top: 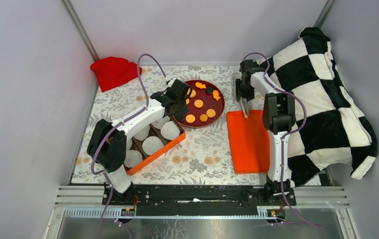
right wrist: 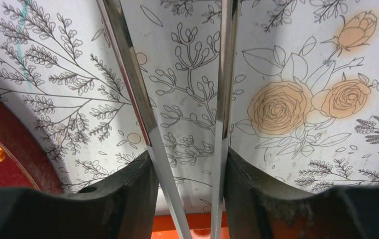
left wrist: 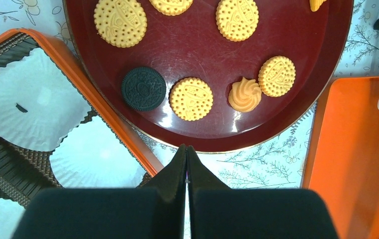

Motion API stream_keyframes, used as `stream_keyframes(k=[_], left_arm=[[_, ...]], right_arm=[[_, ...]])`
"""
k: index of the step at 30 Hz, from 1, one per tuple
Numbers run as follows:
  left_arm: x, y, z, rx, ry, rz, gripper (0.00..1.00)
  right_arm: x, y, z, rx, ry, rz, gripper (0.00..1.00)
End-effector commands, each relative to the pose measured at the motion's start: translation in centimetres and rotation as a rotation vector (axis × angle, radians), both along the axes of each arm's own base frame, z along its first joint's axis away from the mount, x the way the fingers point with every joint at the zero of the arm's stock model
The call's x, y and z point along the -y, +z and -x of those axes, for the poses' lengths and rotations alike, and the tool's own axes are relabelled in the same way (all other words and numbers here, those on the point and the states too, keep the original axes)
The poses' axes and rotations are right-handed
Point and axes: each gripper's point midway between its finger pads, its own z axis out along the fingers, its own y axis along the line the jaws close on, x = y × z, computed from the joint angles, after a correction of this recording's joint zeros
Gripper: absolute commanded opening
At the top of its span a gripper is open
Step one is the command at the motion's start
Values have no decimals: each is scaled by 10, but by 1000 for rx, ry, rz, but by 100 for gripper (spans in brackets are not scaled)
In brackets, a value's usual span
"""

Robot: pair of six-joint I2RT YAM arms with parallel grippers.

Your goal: Pack the cookies

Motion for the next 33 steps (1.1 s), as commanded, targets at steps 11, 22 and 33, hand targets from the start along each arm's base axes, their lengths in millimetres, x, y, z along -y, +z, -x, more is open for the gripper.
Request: stream_keyframes(k=[11, 22, 33], left_arm=[[0, 6, -5, 5, -12, 23, 0], [6, 22, -6, 24, -68, 57, 0], [2, 16, 6, 8, -65, 91, 0]], right_arm=[[-23, 102, 40, 95, 44, -121, 49], [-36, 134, 81, 95, 94, -92, 53], [-47, 117, 99, 86, 98, -62, 54]])
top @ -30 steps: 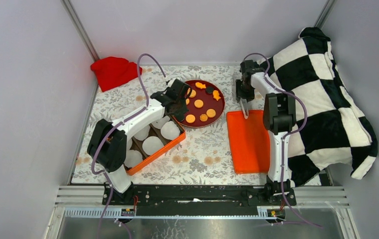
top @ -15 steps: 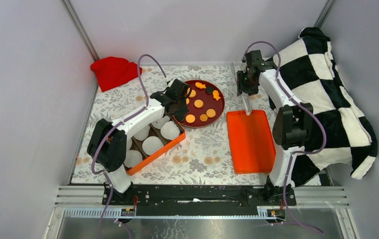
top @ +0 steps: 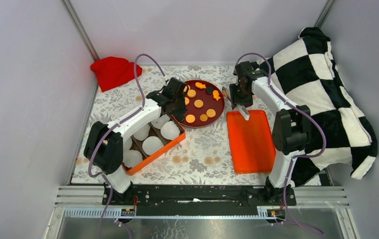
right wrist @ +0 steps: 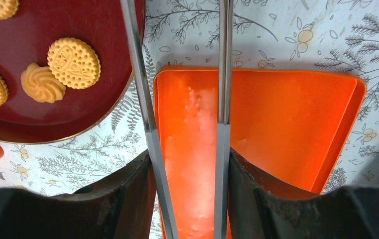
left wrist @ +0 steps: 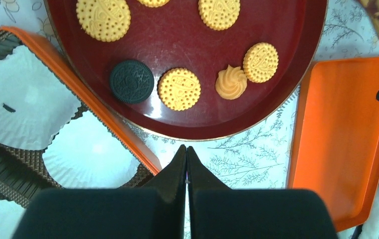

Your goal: Pack the cookies

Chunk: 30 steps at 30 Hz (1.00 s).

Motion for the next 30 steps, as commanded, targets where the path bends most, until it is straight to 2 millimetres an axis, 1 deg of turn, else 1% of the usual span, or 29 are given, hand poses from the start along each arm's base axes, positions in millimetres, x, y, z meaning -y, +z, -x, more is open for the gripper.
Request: stream_keyframes(k=[1, 5, 7, 8, 12, 14, 17, 21, 24, 30], left_arm=[[-2, 3, 4, 13, -9, 27, 0], [0, 1, 3, 6, -9, 34, 0], [1, 1, 3, 5, -8, 33, 0], [0, 1, 1, 8, -5, 29, 0], [-11, 1, -2, 19, 34, -23, 0], [-17, 2, -2, 27, 54, -45, 0], [-24, 2, 1, 33, 70, -62, 0], [-30, 2, 6, 36, 82, -72, 0], [-35, 6, 7, 40, 96, -85, 0], [-43, 22, 9, 76, 119, -96, 0]], right_arm=[[-4, 26, -5, 93, -16, -12, 54], [-6, 40, -4, 129, -6, -22, 54], [-9, 48, -1, 153, 9, -28, 50], [-12, 56, 0, 178, 21, -30, 49], [-30, 72, 13, 229, 76, -32, 47], [-47, 74, 23, 238, 127, -45, 47], [-67, 68, 37, 221, 195, -57, 48], [-88, 50, 48, 185, 252, -53, 50], [-96, 34, 53, 157, 276, -38, 51], [-102, 10, 53, 132, 298, -28, 53]])
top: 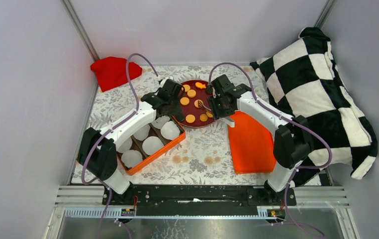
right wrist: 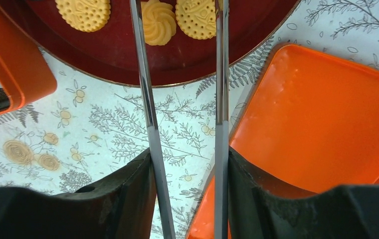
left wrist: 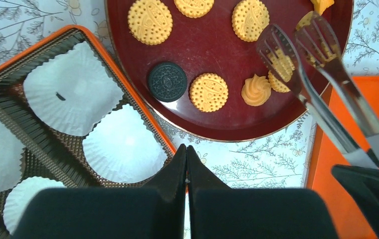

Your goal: Pack the cookies

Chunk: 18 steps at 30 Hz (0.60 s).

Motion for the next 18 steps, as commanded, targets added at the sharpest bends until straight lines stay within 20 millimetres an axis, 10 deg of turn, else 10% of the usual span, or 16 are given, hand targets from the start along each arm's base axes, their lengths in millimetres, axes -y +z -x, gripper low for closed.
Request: stream_keyframes(k=[1, 18], left_arm=[[-16, 19, 0, 48, 52, -28, 0], [-90, 10, 20, -7, 285, -161, 0]], right_arm=[[-10, -9, -9, 27, 24, -10, 54], [-30, -42, -18, -42, 49, 42, 44]])
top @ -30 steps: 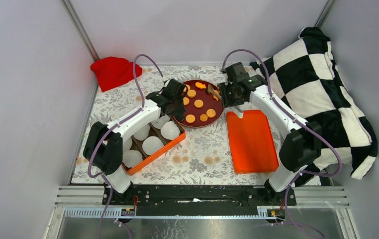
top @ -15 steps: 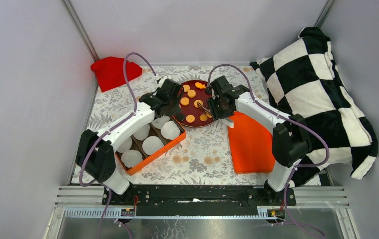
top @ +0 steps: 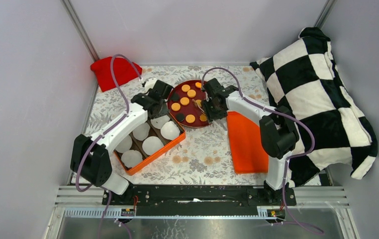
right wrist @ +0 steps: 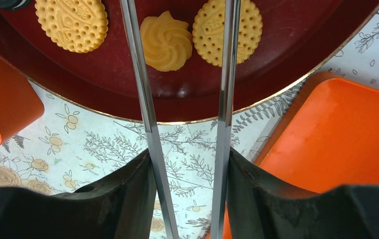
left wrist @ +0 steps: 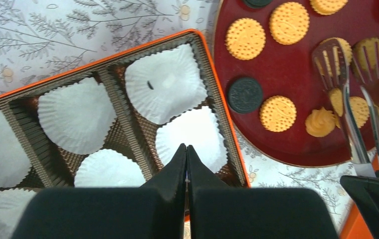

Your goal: Pack the cookies

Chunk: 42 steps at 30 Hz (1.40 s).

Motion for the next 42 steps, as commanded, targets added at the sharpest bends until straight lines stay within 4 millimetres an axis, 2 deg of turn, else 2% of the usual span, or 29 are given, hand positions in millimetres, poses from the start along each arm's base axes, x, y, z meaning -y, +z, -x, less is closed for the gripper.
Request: stream_keyframes(k=[1, 5, 11, 14, 19, 22, 25, 29, 34, 38, 42], left_arm=[[-26, 0, 8, -7, 69, -34, 0], [-34, -4, 10, -18, 86, -29, 0], [-43, -5, 8, -19, 110, -28, 0], [-62, -9, 7, -32, 190, -2, 0], [-96, -22, 5, -63, 335, 134, 0], [-114, -11, 4, -19, 416, 129, 0], [-132, 12, 3, 53, 504, 120, 0], [-152, 35, 5, 133, 588, 128, 0], [-174, 34, 15, 138, 642, 128, 0], [-175, 27, 19, 107, 621, 121, 0], [-180, 22, 19, 100, 619, 125, 0]], right_arm=[[-7, 11, -8, 36, 16, 24, 41], [-3, 21, -10, 73, 17, 74, 30], [-18, 68, -6, 185, 55, 41, 14], [-32, 90, 3, 222, 83, -11, 8], [-47, 113, 15, 250, 114, -72, 0], [-57, 125, 21, 265, 137, -103, 0], [-76, 132, 31, 253, 190, -150, 0], [-114, 124, 52, 216, 291, -167, 0], [-158, 114, 77, 184, 396, -186, 0], [-172, 102, 81, 166, 421, -173, 0], [-172, 89, 72, 171, 411, -124, 0]])
